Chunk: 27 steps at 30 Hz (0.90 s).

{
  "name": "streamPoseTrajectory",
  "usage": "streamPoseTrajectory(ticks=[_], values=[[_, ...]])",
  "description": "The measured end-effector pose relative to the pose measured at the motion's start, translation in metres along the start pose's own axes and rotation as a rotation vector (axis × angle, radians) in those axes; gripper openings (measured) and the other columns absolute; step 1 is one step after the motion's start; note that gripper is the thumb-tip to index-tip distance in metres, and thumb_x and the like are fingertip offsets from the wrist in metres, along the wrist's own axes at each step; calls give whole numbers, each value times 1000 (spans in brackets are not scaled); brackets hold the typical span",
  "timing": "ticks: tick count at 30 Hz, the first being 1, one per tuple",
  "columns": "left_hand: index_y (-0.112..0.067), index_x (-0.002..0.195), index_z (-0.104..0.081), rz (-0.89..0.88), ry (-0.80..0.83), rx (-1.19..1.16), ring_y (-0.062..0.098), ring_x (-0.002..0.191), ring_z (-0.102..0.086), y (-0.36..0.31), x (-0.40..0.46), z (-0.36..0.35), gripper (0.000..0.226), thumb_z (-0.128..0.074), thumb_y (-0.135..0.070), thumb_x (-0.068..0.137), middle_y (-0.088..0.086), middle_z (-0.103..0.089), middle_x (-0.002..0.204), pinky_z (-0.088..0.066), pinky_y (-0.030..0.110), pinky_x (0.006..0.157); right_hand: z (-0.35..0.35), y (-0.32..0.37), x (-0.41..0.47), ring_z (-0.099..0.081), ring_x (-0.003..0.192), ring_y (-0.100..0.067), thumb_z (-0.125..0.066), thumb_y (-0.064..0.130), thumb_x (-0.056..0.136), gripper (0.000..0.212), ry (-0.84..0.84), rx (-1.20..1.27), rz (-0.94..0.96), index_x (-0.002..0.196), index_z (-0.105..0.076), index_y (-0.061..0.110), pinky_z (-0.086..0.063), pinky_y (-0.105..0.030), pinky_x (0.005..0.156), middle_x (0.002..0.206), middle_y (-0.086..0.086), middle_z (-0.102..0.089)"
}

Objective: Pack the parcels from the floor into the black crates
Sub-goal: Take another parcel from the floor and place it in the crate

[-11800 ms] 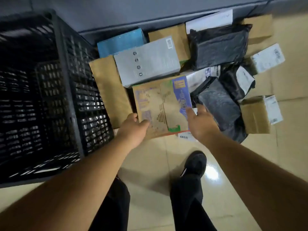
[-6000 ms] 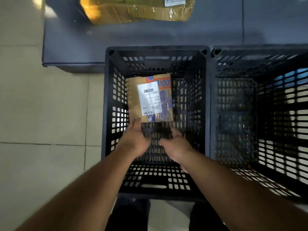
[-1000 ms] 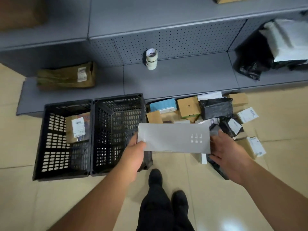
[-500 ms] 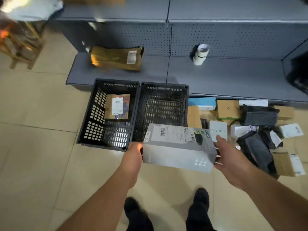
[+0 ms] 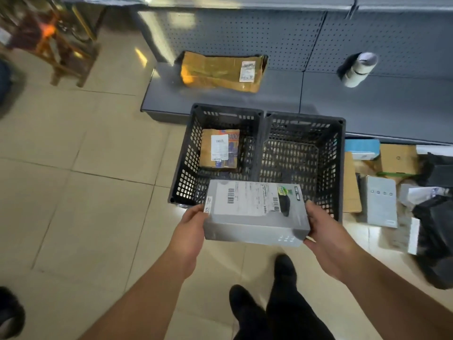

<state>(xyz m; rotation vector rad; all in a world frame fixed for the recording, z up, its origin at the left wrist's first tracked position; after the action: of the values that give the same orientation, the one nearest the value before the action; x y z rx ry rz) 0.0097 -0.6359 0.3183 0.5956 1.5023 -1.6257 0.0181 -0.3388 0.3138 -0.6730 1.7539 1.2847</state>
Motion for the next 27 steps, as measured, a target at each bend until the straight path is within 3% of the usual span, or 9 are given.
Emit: streamPoseTrajectory(ticks=[6, 11, 15, 18, 20, 23, 27], values=[[-38, 112, -71, 38, -64, 10, 18, 115, -65, -15, 57, 28, 34, -49, -16, 99, -6, -74, 117, -48, 41, 107, -45, 2, 51, -66, 114, -21, -59, 46, 97, 39, -56, -12, -66, 132, -64, 29, -45, -43, 109, 126, 3, -69], [-34, 112, -73, 81, -106, 49, 26, 117, -63, -39, 107, 45, 42, -52, -18, 79, 1, -72, 120, -45, 48, 111, -84, 6, 103, -67, 111, -24, -57, 58, 91, 39, -53, -124, -151, 120, -70, 34, -43, -48, 109, 119, 4, -73], [-38, 96, -75, 127, -138, 94, 24, 110, -66, -44, 145, 63, 44, -48, -5, 87, -2, -75, 110, -49, 46, 107, -113, 7, 135, -57, 125, -27, -56, 63, 87, 49, -71, -206, -221, 129, -63, 37, -37, -51, 114, 136, 3, -62], [-37, 103, -71, 141, -142, 138, 24, 111, -64, -44, 171, 72, 43, -47, -4, 89, -1, -73, 114, -49, 44, 105, -132, 11, 158, -58, 117, -23, -56, 61, 88, 46, -95, -253, -239, 125, -64, 36, -39, -46, 111, 130, 2, -65], [-32, 110, -69, 135, -135, 179, 23, 109, -64, -45, 191, 75, 41, -49, -2, 92, -1, -72, 115, -52, 39, 99, -145, 9, 172, -57, 116, -23, -55, 61, 89, 46, -101, -268, -260, 127, -63, 36, -37, -45, 111, 130, 1, -64], [-29, 118, -64, 118, -89, 257, 19, 100, -66, -41, 225, 72, 39, -48, -1, 96, -4, -71, 110, -55, 28, 77, -156, -1, 198, -45, 135, -29, -55, 65, 88, 61, -157, -287, -303, 141, -51, 35, -29, -51, 116, 149, -4, -50], [-37, 118, -53, 70, -78, 418, 16, 88, -64, -35, 268, 59, 31, -48, -12, 101, -10, -64, 99, -53, 28, 65, -164, -9, 238, -47, 131, -32, -54, 66, 89, 70, -266, -354, -274, 145, -47, 24, -38, -48, 105, 151, -6, -46]])
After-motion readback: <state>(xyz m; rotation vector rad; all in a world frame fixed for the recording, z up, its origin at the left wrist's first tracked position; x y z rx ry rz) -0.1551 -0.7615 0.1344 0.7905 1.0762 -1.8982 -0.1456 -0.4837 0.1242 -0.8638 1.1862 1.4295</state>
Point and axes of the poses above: each hand's wrist, its own x-axis towards the middle knuckle, its own z-axis out of the back of the hand, y = z × x, the point moved 7 cm from there along x, towards the middle knuckle
